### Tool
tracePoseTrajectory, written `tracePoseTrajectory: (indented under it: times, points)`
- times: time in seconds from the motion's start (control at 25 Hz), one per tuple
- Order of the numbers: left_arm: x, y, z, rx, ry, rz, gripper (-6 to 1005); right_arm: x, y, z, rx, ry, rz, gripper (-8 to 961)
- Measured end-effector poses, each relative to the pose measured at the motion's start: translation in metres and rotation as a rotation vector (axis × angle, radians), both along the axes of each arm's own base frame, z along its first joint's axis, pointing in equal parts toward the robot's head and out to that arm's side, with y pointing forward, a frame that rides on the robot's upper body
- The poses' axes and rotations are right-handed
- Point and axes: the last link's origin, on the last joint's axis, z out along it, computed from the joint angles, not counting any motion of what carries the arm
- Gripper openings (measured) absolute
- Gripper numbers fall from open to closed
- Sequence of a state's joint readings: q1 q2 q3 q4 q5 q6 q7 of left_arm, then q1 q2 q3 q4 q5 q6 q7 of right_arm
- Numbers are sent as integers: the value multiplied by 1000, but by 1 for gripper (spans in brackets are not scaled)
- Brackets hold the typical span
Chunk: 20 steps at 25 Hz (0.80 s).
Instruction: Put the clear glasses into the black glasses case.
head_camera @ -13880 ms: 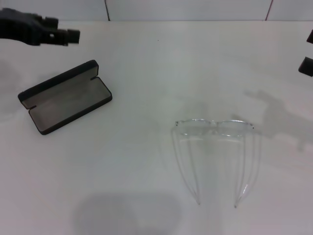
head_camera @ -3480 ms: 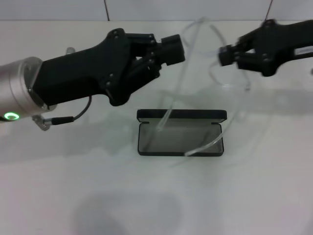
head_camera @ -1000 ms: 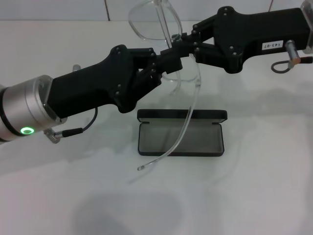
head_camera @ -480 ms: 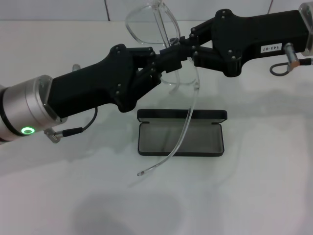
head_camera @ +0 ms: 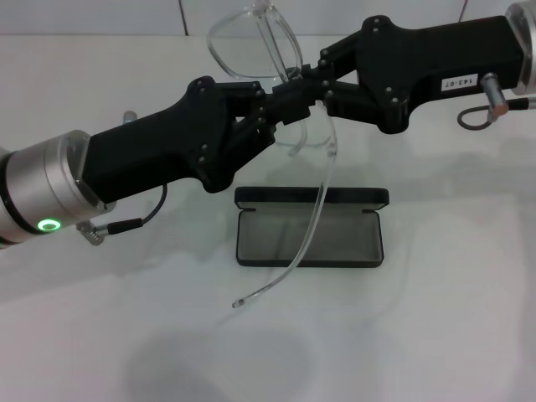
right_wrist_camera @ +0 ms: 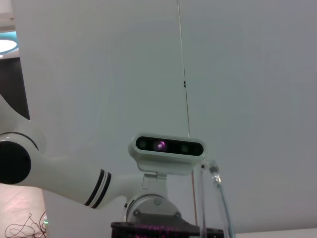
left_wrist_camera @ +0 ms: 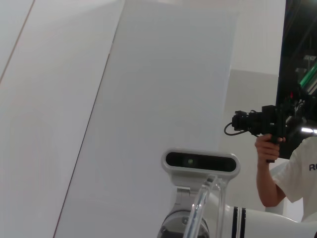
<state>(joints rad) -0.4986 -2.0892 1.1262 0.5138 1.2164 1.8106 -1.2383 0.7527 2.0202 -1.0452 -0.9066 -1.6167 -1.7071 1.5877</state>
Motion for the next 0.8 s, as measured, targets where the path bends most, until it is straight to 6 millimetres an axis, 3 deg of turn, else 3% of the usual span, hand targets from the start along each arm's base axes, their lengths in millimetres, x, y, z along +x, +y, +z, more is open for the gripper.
tracePoseTrajectory:
  times: [0.48, 0.8]
  points:
    - [0, 1, 1, 5, 0, 3, 48, -1, 1, 0, 14, 2, 8, 64]
    - [-1, -1, 0, 6, 9, -18, 48, 11, 7, 11, 67, 58, -47, 64]
